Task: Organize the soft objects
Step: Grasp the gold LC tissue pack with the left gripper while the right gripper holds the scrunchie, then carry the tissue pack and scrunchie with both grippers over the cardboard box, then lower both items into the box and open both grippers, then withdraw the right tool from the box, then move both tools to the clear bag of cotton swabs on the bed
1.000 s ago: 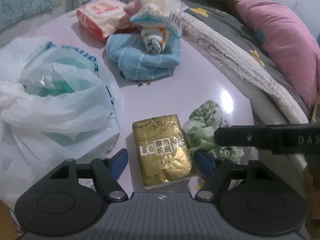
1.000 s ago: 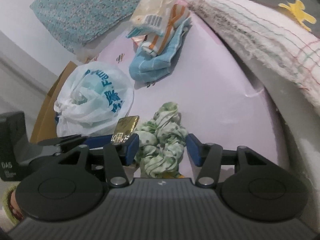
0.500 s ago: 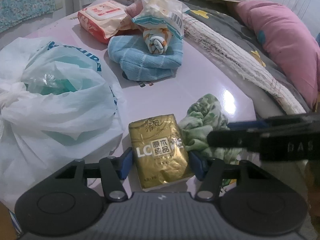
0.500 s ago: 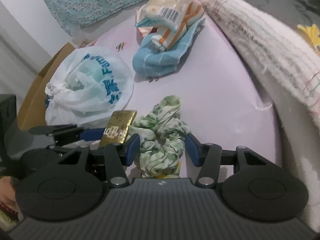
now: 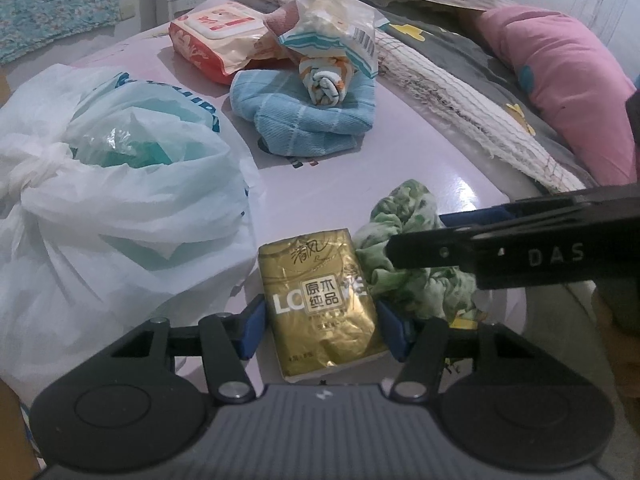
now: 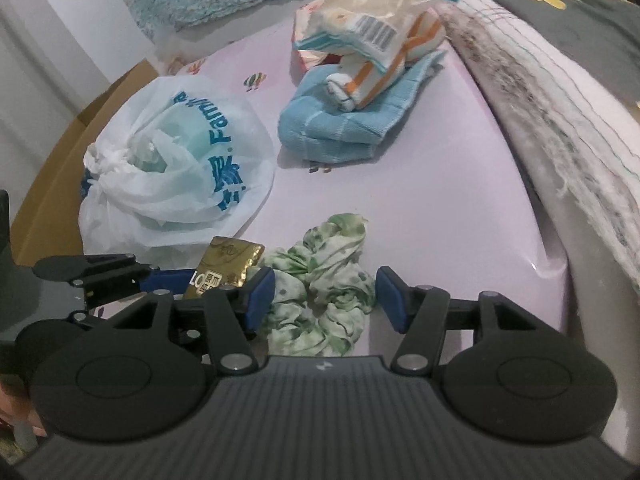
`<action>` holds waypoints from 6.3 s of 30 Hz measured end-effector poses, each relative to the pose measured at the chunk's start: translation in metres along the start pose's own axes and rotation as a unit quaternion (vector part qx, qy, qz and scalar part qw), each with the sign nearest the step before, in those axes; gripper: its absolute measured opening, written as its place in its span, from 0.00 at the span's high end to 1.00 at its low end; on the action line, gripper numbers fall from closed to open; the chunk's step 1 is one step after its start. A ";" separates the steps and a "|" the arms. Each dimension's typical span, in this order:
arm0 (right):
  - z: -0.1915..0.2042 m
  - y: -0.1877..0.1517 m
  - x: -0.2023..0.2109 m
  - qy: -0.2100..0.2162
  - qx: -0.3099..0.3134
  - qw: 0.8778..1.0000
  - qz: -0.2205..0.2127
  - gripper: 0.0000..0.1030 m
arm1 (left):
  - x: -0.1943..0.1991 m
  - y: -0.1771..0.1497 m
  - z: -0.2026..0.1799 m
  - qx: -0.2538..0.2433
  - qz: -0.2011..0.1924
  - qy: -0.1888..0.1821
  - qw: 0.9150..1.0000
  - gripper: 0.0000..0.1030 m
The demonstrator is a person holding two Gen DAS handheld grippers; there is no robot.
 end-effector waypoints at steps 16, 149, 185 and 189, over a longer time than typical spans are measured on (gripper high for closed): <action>-0.016 -0.013 0.029 0.032 -0.104 0.993 -0.041 0.88 | 0.021 0.000 0.001 0.027 -0.010 -0.037 0.999 0.43; -0.047 0.146 0.065 0.045 -0.156 0.974 -0.157 0.13 | 0.131 0.073 0.080 0.085 -0.152 0.029 0.984 0.14; -0.024 0.087 0.058 0.087 -0.133 0.985 -0.069 0.47 | 0.104 0.023 0.055 0.062 -0.108 -0.004 0.992 0.14; 0.012 0.041 0.047 0.113 -0.107 0.988 -0.014 0.47 | 0.099 0.007 0.040 0.052 -0.078 -0.055 0.994 0.14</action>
Point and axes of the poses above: each gripper's, at about its wrist camera, not at the fingertips, and x roughly against the way its jaws point, z to its left, y to its top, the point moved 10 cm from there along -x, roughly the way its jaws point, and after that the axes turned 6 degrees about x, right-handed, at the moved point
